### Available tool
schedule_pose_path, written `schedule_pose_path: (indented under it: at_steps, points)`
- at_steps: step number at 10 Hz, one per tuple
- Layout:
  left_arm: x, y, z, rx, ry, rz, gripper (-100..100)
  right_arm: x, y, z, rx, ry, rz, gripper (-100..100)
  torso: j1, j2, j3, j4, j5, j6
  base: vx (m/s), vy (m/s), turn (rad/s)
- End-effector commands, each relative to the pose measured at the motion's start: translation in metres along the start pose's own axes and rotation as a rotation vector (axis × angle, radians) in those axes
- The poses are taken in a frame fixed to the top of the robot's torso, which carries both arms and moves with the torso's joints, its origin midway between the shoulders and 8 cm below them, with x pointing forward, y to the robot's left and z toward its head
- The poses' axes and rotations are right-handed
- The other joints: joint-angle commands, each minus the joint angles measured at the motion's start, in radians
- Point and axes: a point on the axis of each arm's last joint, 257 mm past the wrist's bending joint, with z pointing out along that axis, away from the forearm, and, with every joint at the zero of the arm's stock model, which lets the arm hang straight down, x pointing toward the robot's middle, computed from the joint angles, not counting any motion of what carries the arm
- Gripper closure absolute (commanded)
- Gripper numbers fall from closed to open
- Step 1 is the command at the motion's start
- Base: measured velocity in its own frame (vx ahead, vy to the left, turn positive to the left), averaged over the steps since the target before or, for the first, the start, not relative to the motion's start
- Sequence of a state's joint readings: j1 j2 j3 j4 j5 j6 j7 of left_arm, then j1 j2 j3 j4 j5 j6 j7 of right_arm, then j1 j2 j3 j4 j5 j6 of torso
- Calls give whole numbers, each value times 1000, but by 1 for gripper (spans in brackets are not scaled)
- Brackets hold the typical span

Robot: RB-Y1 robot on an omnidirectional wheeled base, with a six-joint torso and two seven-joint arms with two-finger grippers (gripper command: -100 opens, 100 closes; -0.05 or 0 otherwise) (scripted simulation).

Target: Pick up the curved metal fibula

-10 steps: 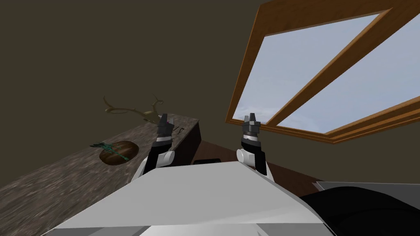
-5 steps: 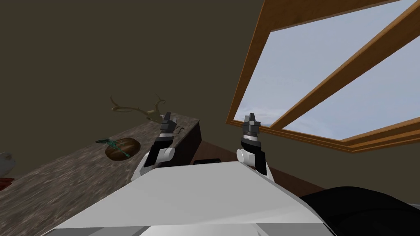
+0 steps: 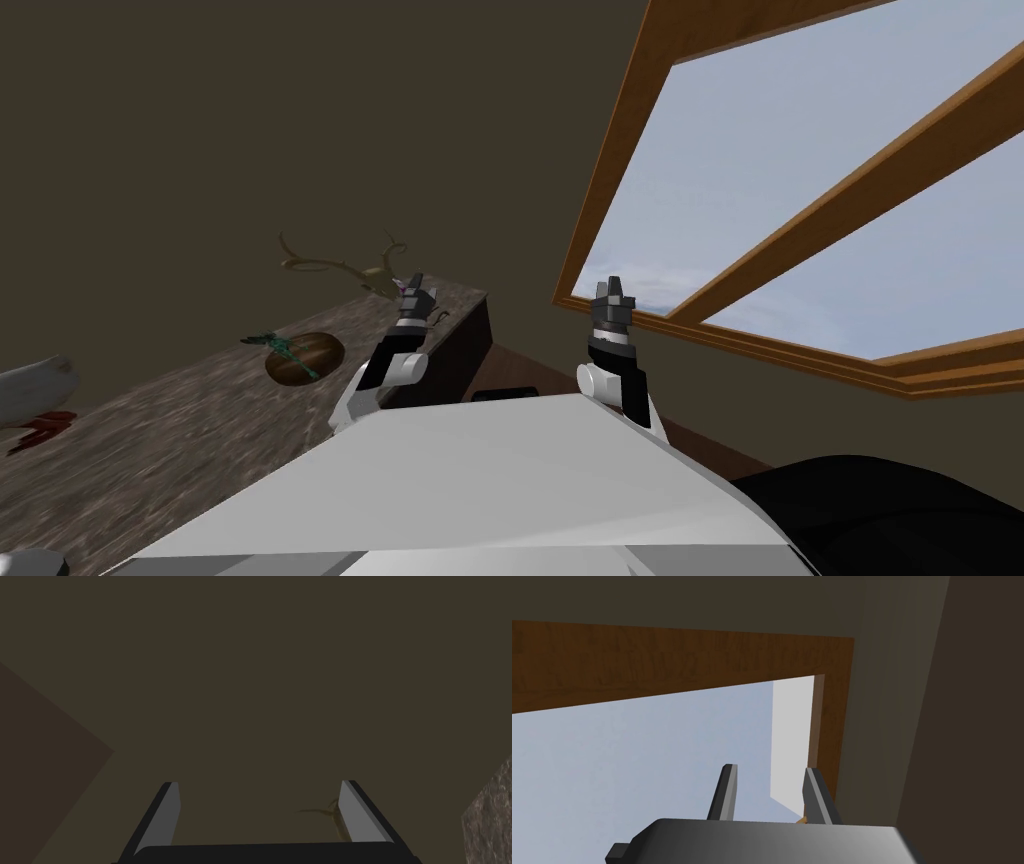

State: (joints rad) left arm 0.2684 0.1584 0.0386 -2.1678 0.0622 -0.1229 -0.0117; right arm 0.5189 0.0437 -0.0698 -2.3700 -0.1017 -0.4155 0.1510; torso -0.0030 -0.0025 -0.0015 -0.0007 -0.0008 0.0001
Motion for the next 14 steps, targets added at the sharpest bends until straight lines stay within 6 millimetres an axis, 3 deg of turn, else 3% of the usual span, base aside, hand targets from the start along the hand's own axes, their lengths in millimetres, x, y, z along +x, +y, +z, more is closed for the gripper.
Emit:
schedule_pose_path:
  at_steps: [1, 7, 14]
  points:
    - [0, 13, 4, -45, 3, -34, -100, 0, 0, 0, 0, 0, 0, 0, 0, 0, 0, 0, 0, 0, 21, -29, 71]
    - [-1, 44, 16, -152, 4, -131, -100, 0, 0, 0, 0, 0, 0, 0, 1, 0, 0, 0, 0, 0, 21, -31, 73]
    - [-4, 99, 23, -336, -26, -321, -100, 0, 0, 0, 0, 0, 0, 0, 3, 0, 0, 0, 1, 0, 30, -16, 78]
